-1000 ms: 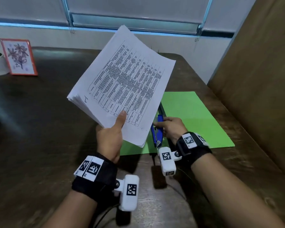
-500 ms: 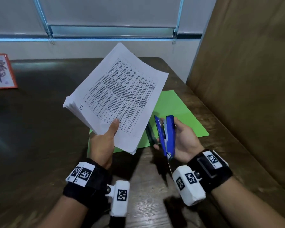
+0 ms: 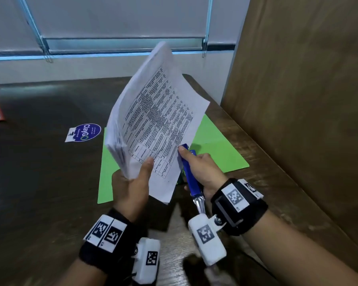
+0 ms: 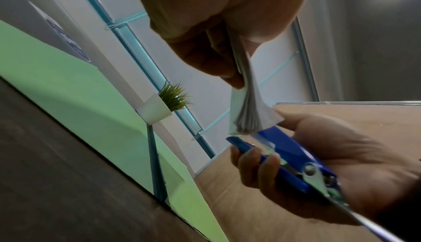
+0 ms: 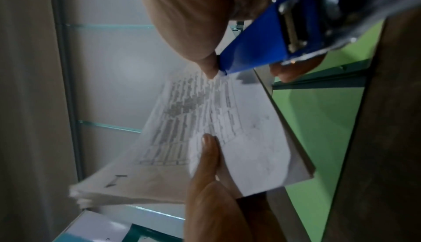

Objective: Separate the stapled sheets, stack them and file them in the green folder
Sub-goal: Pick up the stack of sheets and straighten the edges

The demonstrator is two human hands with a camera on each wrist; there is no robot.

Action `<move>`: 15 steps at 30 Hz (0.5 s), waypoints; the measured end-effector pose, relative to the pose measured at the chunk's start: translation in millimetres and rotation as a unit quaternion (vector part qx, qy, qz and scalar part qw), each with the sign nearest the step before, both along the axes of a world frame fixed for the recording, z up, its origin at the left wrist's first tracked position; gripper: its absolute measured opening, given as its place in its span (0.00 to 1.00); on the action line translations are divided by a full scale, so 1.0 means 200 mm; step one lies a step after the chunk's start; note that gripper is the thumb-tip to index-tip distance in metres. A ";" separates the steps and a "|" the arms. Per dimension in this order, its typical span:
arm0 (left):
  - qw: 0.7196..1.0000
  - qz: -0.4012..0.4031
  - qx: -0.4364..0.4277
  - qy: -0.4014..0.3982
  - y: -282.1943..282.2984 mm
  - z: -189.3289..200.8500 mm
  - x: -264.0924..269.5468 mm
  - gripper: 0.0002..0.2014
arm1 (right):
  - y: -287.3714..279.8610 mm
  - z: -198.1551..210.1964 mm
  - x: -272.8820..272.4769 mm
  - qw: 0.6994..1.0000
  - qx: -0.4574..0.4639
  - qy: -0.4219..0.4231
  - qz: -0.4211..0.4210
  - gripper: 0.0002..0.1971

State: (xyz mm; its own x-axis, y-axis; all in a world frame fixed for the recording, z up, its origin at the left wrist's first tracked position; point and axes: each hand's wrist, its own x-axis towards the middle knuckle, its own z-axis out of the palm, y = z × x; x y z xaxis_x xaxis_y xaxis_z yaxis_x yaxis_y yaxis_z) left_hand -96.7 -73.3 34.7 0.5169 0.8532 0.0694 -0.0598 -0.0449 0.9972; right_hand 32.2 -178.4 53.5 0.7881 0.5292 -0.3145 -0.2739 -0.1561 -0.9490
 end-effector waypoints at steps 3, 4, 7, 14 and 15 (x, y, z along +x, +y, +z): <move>1.000 -0.008 -0.012 -0.010 -0.03 0.04 -0.01 0.07 | 0.01 -0.01 0.00 0.998 -0.009 0.052 0.025 0.27; 0.999 -0.025 -0.034 0.004 -0.02 0.05 -0.02 0.05 | 0.01 -0.01 0.00 0.996 -0.002 0.080 0.037 0.27; 0.993 -0.035 -0.084 0.070 0.04 0.02 -0.04 0.22 | -0.03 0.00 0.00 0.983 0.047 0.152 0.093 0.27; 0.996 0.028 -0.079 -0.014 0.05 0.00 -0.01 0.10 | -0.10 0.01 -0.09 0.957 0.062 0.172 0.224 0.27; 0.997 0.028 -0.073 -0.023 0.04 0.01 0.00 0.04 | -0.09 0.00 -0.10 0.956 0.054 0.166 0.234 0.29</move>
